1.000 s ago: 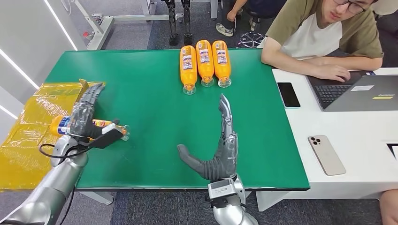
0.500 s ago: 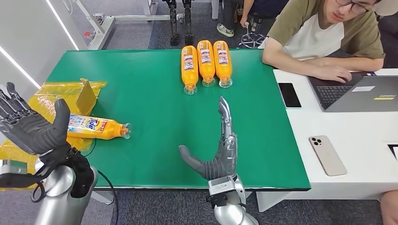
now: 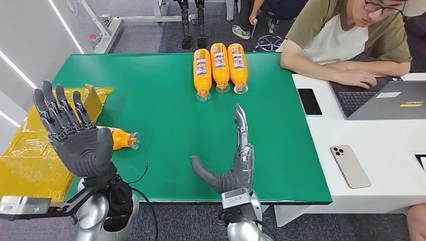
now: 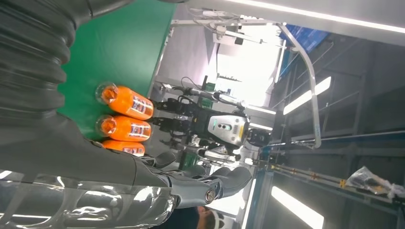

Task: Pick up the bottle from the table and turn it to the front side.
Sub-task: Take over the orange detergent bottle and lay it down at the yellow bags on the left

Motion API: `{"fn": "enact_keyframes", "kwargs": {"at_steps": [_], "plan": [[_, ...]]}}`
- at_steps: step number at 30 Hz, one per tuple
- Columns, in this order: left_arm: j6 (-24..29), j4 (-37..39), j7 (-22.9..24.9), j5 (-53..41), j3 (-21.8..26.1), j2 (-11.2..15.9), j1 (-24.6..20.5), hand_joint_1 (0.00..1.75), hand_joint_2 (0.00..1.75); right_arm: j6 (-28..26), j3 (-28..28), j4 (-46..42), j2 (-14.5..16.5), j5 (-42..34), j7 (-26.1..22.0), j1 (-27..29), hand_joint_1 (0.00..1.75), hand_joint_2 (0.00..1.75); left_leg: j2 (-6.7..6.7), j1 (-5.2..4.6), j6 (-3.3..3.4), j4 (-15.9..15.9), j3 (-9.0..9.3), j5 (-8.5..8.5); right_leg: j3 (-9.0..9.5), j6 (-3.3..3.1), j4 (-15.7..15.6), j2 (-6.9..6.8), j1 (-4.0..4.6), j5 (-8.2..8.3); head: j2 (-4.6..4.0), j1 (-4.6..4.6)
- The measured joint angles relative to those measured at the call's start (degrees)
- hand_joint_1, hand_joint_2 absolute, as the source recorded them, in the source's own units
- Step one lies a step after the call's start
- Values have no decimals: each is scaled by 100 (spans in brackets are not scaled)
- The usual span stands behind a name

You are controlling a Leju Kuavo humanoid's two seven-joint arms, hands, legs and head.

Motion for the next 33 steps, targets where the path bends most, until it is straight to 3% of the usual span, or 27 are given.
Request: {"fn": "enact_keyframes", "kwargs": {"at_steps": [17, 33], "plan": [[208, -78, 0, -317, -89, -262, 166, 0, 175, 52, -365, -408, 208, 321, 305, 162, 0, 175, 0, -2, 0, 0, 0, 0, 2, 2, 0, -1, 0, 0, 0, 1], [203, -76, 0, -370, -125, -298, 175, 0, 175, 105, -492, -621, 237, 534, 438, 252, 0, 175, 0, -1, 0, 0, 0, 0, 1, 2, 0, -1, 0, 0, 0, 1]]}}
